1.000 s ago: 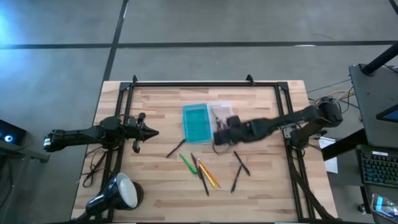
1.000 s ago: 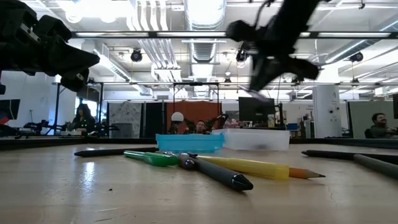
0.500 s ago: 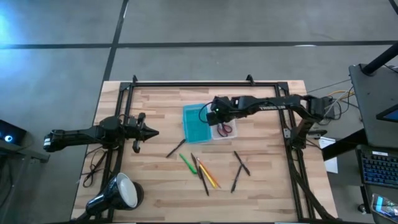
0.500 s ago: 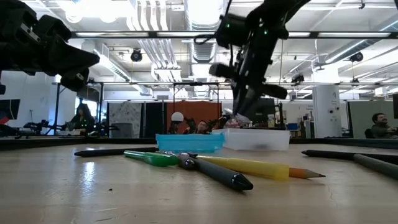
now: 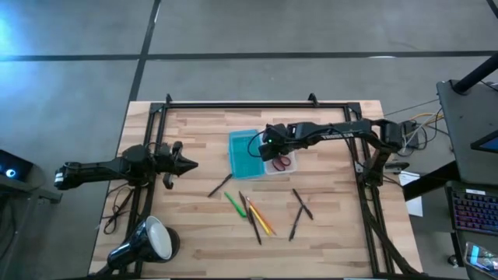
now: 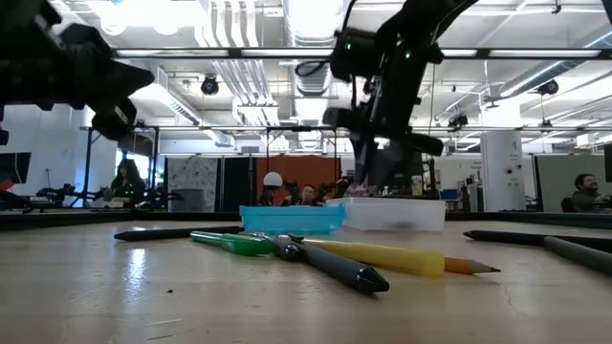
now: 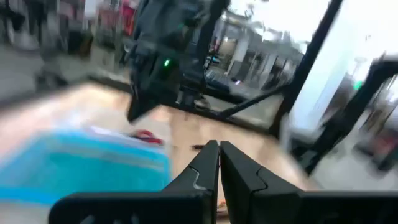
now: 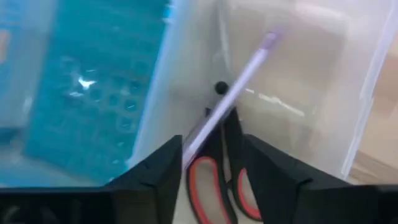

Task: Pick & place school supplies into a supply box
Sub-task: Put the black pen into the blue supply box

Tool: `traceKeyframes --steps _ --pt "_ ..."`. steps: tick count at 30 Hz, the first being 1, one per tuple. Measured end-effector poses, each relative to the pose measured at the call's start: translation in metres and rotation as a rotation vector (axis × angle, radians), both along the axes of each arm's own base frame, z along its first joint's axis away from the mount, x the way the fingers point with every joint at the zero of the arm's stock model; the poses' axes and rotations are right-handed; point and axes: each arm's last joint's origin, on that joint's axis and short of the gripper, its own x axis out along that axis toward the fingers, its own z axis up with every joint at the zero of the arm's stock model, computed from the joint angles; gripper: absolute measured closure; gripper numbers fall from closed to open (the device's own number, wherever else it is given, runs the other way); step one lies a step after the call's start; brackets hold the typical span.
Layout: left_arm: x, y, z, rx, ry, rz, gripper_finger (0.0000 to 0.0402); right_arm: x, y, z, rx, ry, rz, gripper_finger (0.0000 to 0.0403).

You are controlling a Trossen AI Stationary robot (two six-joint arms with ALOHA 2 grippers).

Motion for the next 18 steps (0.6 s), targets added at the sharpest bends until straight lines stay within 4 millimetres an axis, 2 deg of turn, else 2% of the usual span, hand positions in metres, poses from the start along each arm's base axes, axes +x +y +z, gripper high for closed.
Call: traceKeyframes --steps 3,5,11,16,18 --pt "0.0 0.0 0.006 -0.283 -0.047 -0.003 0.0401 -0.003 0.01 0.014 -0.041 -0.024 0.052 0.0214" --pt "-0.001 0.001 0.01 -0.388 -0.087 0.021 0.0401 -0.008 0.015 0.023 -0.053 -0.024 0.057 0.0204" --pt "-0.001 0.002 0.013 -0.514 -0.129 0.036 0.0401 -0.018 0.026 0.04 -0.078 -0.031 0.072 0.0198" --pt "-0.001 0.006 0.014 -0.54 -0.17 0.159 0.0401 -0.023 0.038 0.053 -0.126 -0.055 0.13 0.0197" --pt "-0.002 0.007 0.014 -0.607 -0.195 0.205 0.0401 -0.026 0.045 0.06 -0.173 -0.067 0.151 0.0198"
